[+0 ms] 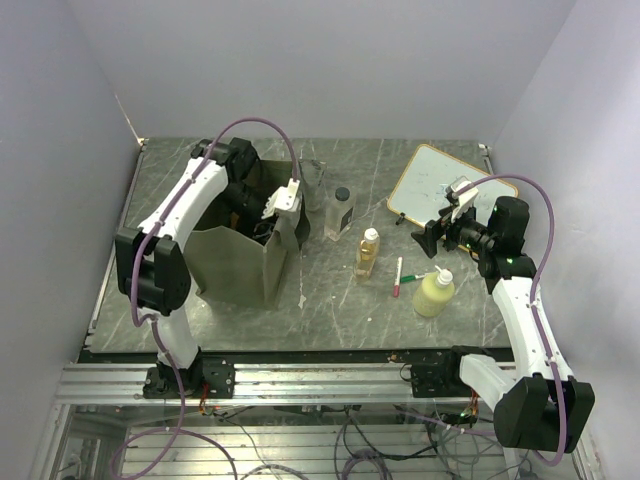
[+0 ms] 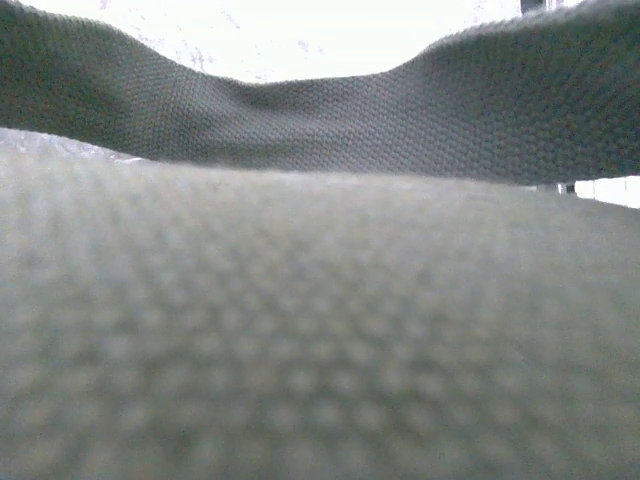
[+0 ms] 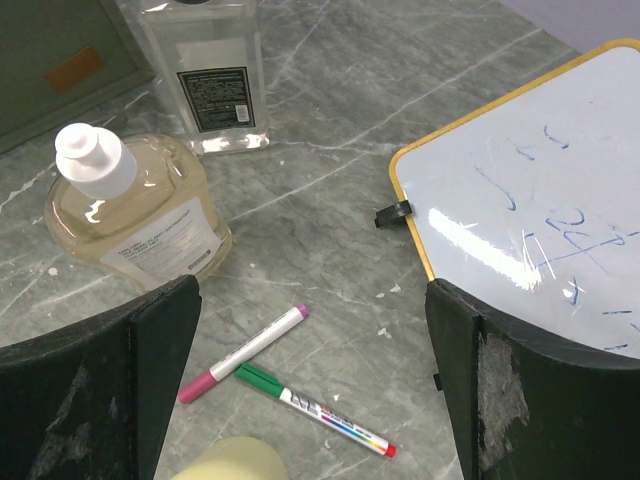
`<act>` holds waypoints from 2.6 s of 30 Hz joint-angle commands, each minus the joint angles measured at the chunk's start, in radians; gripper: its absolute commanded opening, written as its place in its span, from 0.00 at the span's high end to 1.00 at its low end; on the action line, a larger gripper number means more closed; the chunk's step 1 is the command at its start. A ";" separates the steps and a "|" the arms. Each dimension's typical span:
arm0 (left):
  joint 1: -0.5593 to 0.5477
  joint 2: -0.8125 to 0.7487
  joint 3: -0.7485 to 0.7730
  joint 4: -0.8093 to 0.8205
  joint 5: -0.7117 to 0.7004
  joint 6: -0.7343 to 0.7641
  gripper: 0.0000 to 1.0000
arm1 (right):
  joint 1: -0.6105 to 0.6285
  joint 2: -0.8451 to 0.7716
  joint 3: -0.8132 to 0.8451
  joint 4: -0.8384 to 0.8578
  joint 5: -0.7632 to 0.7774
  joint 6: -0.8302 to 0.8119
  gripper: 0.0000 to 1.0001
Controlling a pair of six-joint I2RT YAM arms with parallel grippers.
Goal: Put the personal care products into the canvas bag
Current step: Place the care product in the canvas bag, then adjust the care product in the canvas bag.
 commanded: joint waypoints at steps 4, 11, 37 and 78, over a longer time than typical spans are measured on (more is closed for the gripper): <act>-0.005 -0.096 0.080 0.019 0.020 -0.031 0.16 | -0.006 -0.009 -0.008 0.025 -0.013 -0.002 0.05; 0.001 -0.151 0.088 0.066 -0.011 -0.066 0.13 | -0.008 -0.012 -0.010 0.026 -0.012 -0.002 0.05; 0.008 -0.542 -0.056 0.400 -0.131 -0.313 0.15 | -0.007 -0.013 -0.010 0.031 -0.020 0.011 0.04; 0.010 -0.596 -0.143 0.505 -0.498 -0.963 0.23 | 0.372 0.404 0.876 -0.609 0.036 -0.190 0.06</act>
